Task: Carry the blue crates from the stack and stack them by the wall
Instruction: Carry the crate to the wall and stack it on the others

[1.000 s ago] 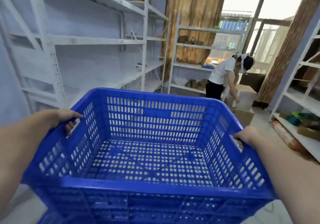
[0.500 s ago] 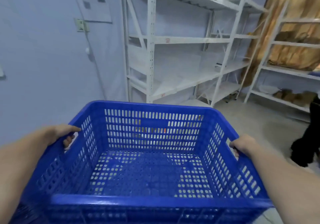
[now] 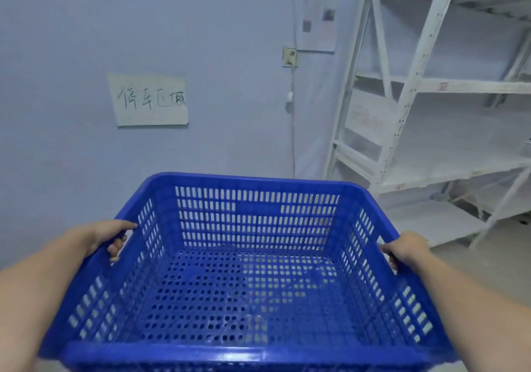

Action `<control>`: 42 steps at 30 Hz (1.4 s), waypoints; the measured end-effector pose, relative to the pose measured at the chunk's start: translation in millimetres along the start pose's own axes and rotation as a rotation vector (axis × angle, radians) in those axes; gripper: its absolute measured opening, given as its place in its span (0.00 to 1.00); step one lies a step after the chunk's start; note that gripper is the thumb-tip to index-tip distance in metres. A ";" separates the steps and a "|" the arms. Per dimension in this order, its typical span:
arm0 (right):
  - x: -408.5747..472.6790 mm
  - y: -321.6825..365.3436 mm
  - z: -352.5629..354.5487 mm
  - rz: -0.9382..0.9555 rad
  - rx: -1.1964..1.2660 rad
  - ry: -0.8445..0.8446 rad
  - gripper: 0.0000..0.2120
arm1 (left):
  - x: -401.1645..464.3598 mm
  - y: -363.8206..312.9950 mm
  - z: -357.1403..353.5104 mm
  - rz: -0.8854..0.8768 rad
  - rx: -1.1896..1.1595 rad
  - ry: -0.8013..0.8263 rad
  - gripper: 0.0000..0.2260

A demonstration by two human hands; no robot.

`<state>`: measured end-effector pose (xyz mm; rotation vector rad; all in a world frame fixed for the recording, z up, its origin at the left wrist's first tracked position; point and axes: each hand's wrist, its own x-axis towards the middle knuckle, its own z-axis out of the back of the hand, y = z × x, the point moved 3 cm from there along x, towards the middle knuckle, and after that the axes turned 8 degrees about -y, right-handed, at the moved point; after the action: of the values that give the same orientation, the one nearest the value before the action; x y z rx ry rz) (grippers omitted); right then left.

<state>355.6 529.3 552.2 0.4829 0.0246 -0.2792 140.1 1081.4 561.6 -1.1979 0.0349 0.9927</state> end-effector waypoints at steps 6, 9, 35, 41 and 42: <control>6.9 93.5 -57.5 0.105 -0.003 0.057 0.17 | 45.4 26.4 64.0 0.073 -0.040 -0.102 0.19; 24.6 131.6 -84.7 0.131 -0.038 0.084 0.22 | 69.9 31.9 80.9 0.105 -0.055 -0.143 0.19; 175.0 396.6 -289.2 0.253 -0.107 0.290 0.10 | 298.2 36.5 143.5 0.308 -0.160 -0.304 0.21; 162.5 410.4 -344.9 0.167 -0.146 0.303 0.15 | 360.9 60.4 164.4 0.351 -0.160 -0.309 0.20; 160.2 413.2 -352.0 0.154 -0.168 0.315 0.18 | 371.5 64.8 166.7 0.354 -0.157 -0.302 0.20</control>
<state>636.4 1000.9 413.9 0.3558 0.3139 -0.0474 243.1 1443.6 393.9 -1.1949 -0.0732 1.5029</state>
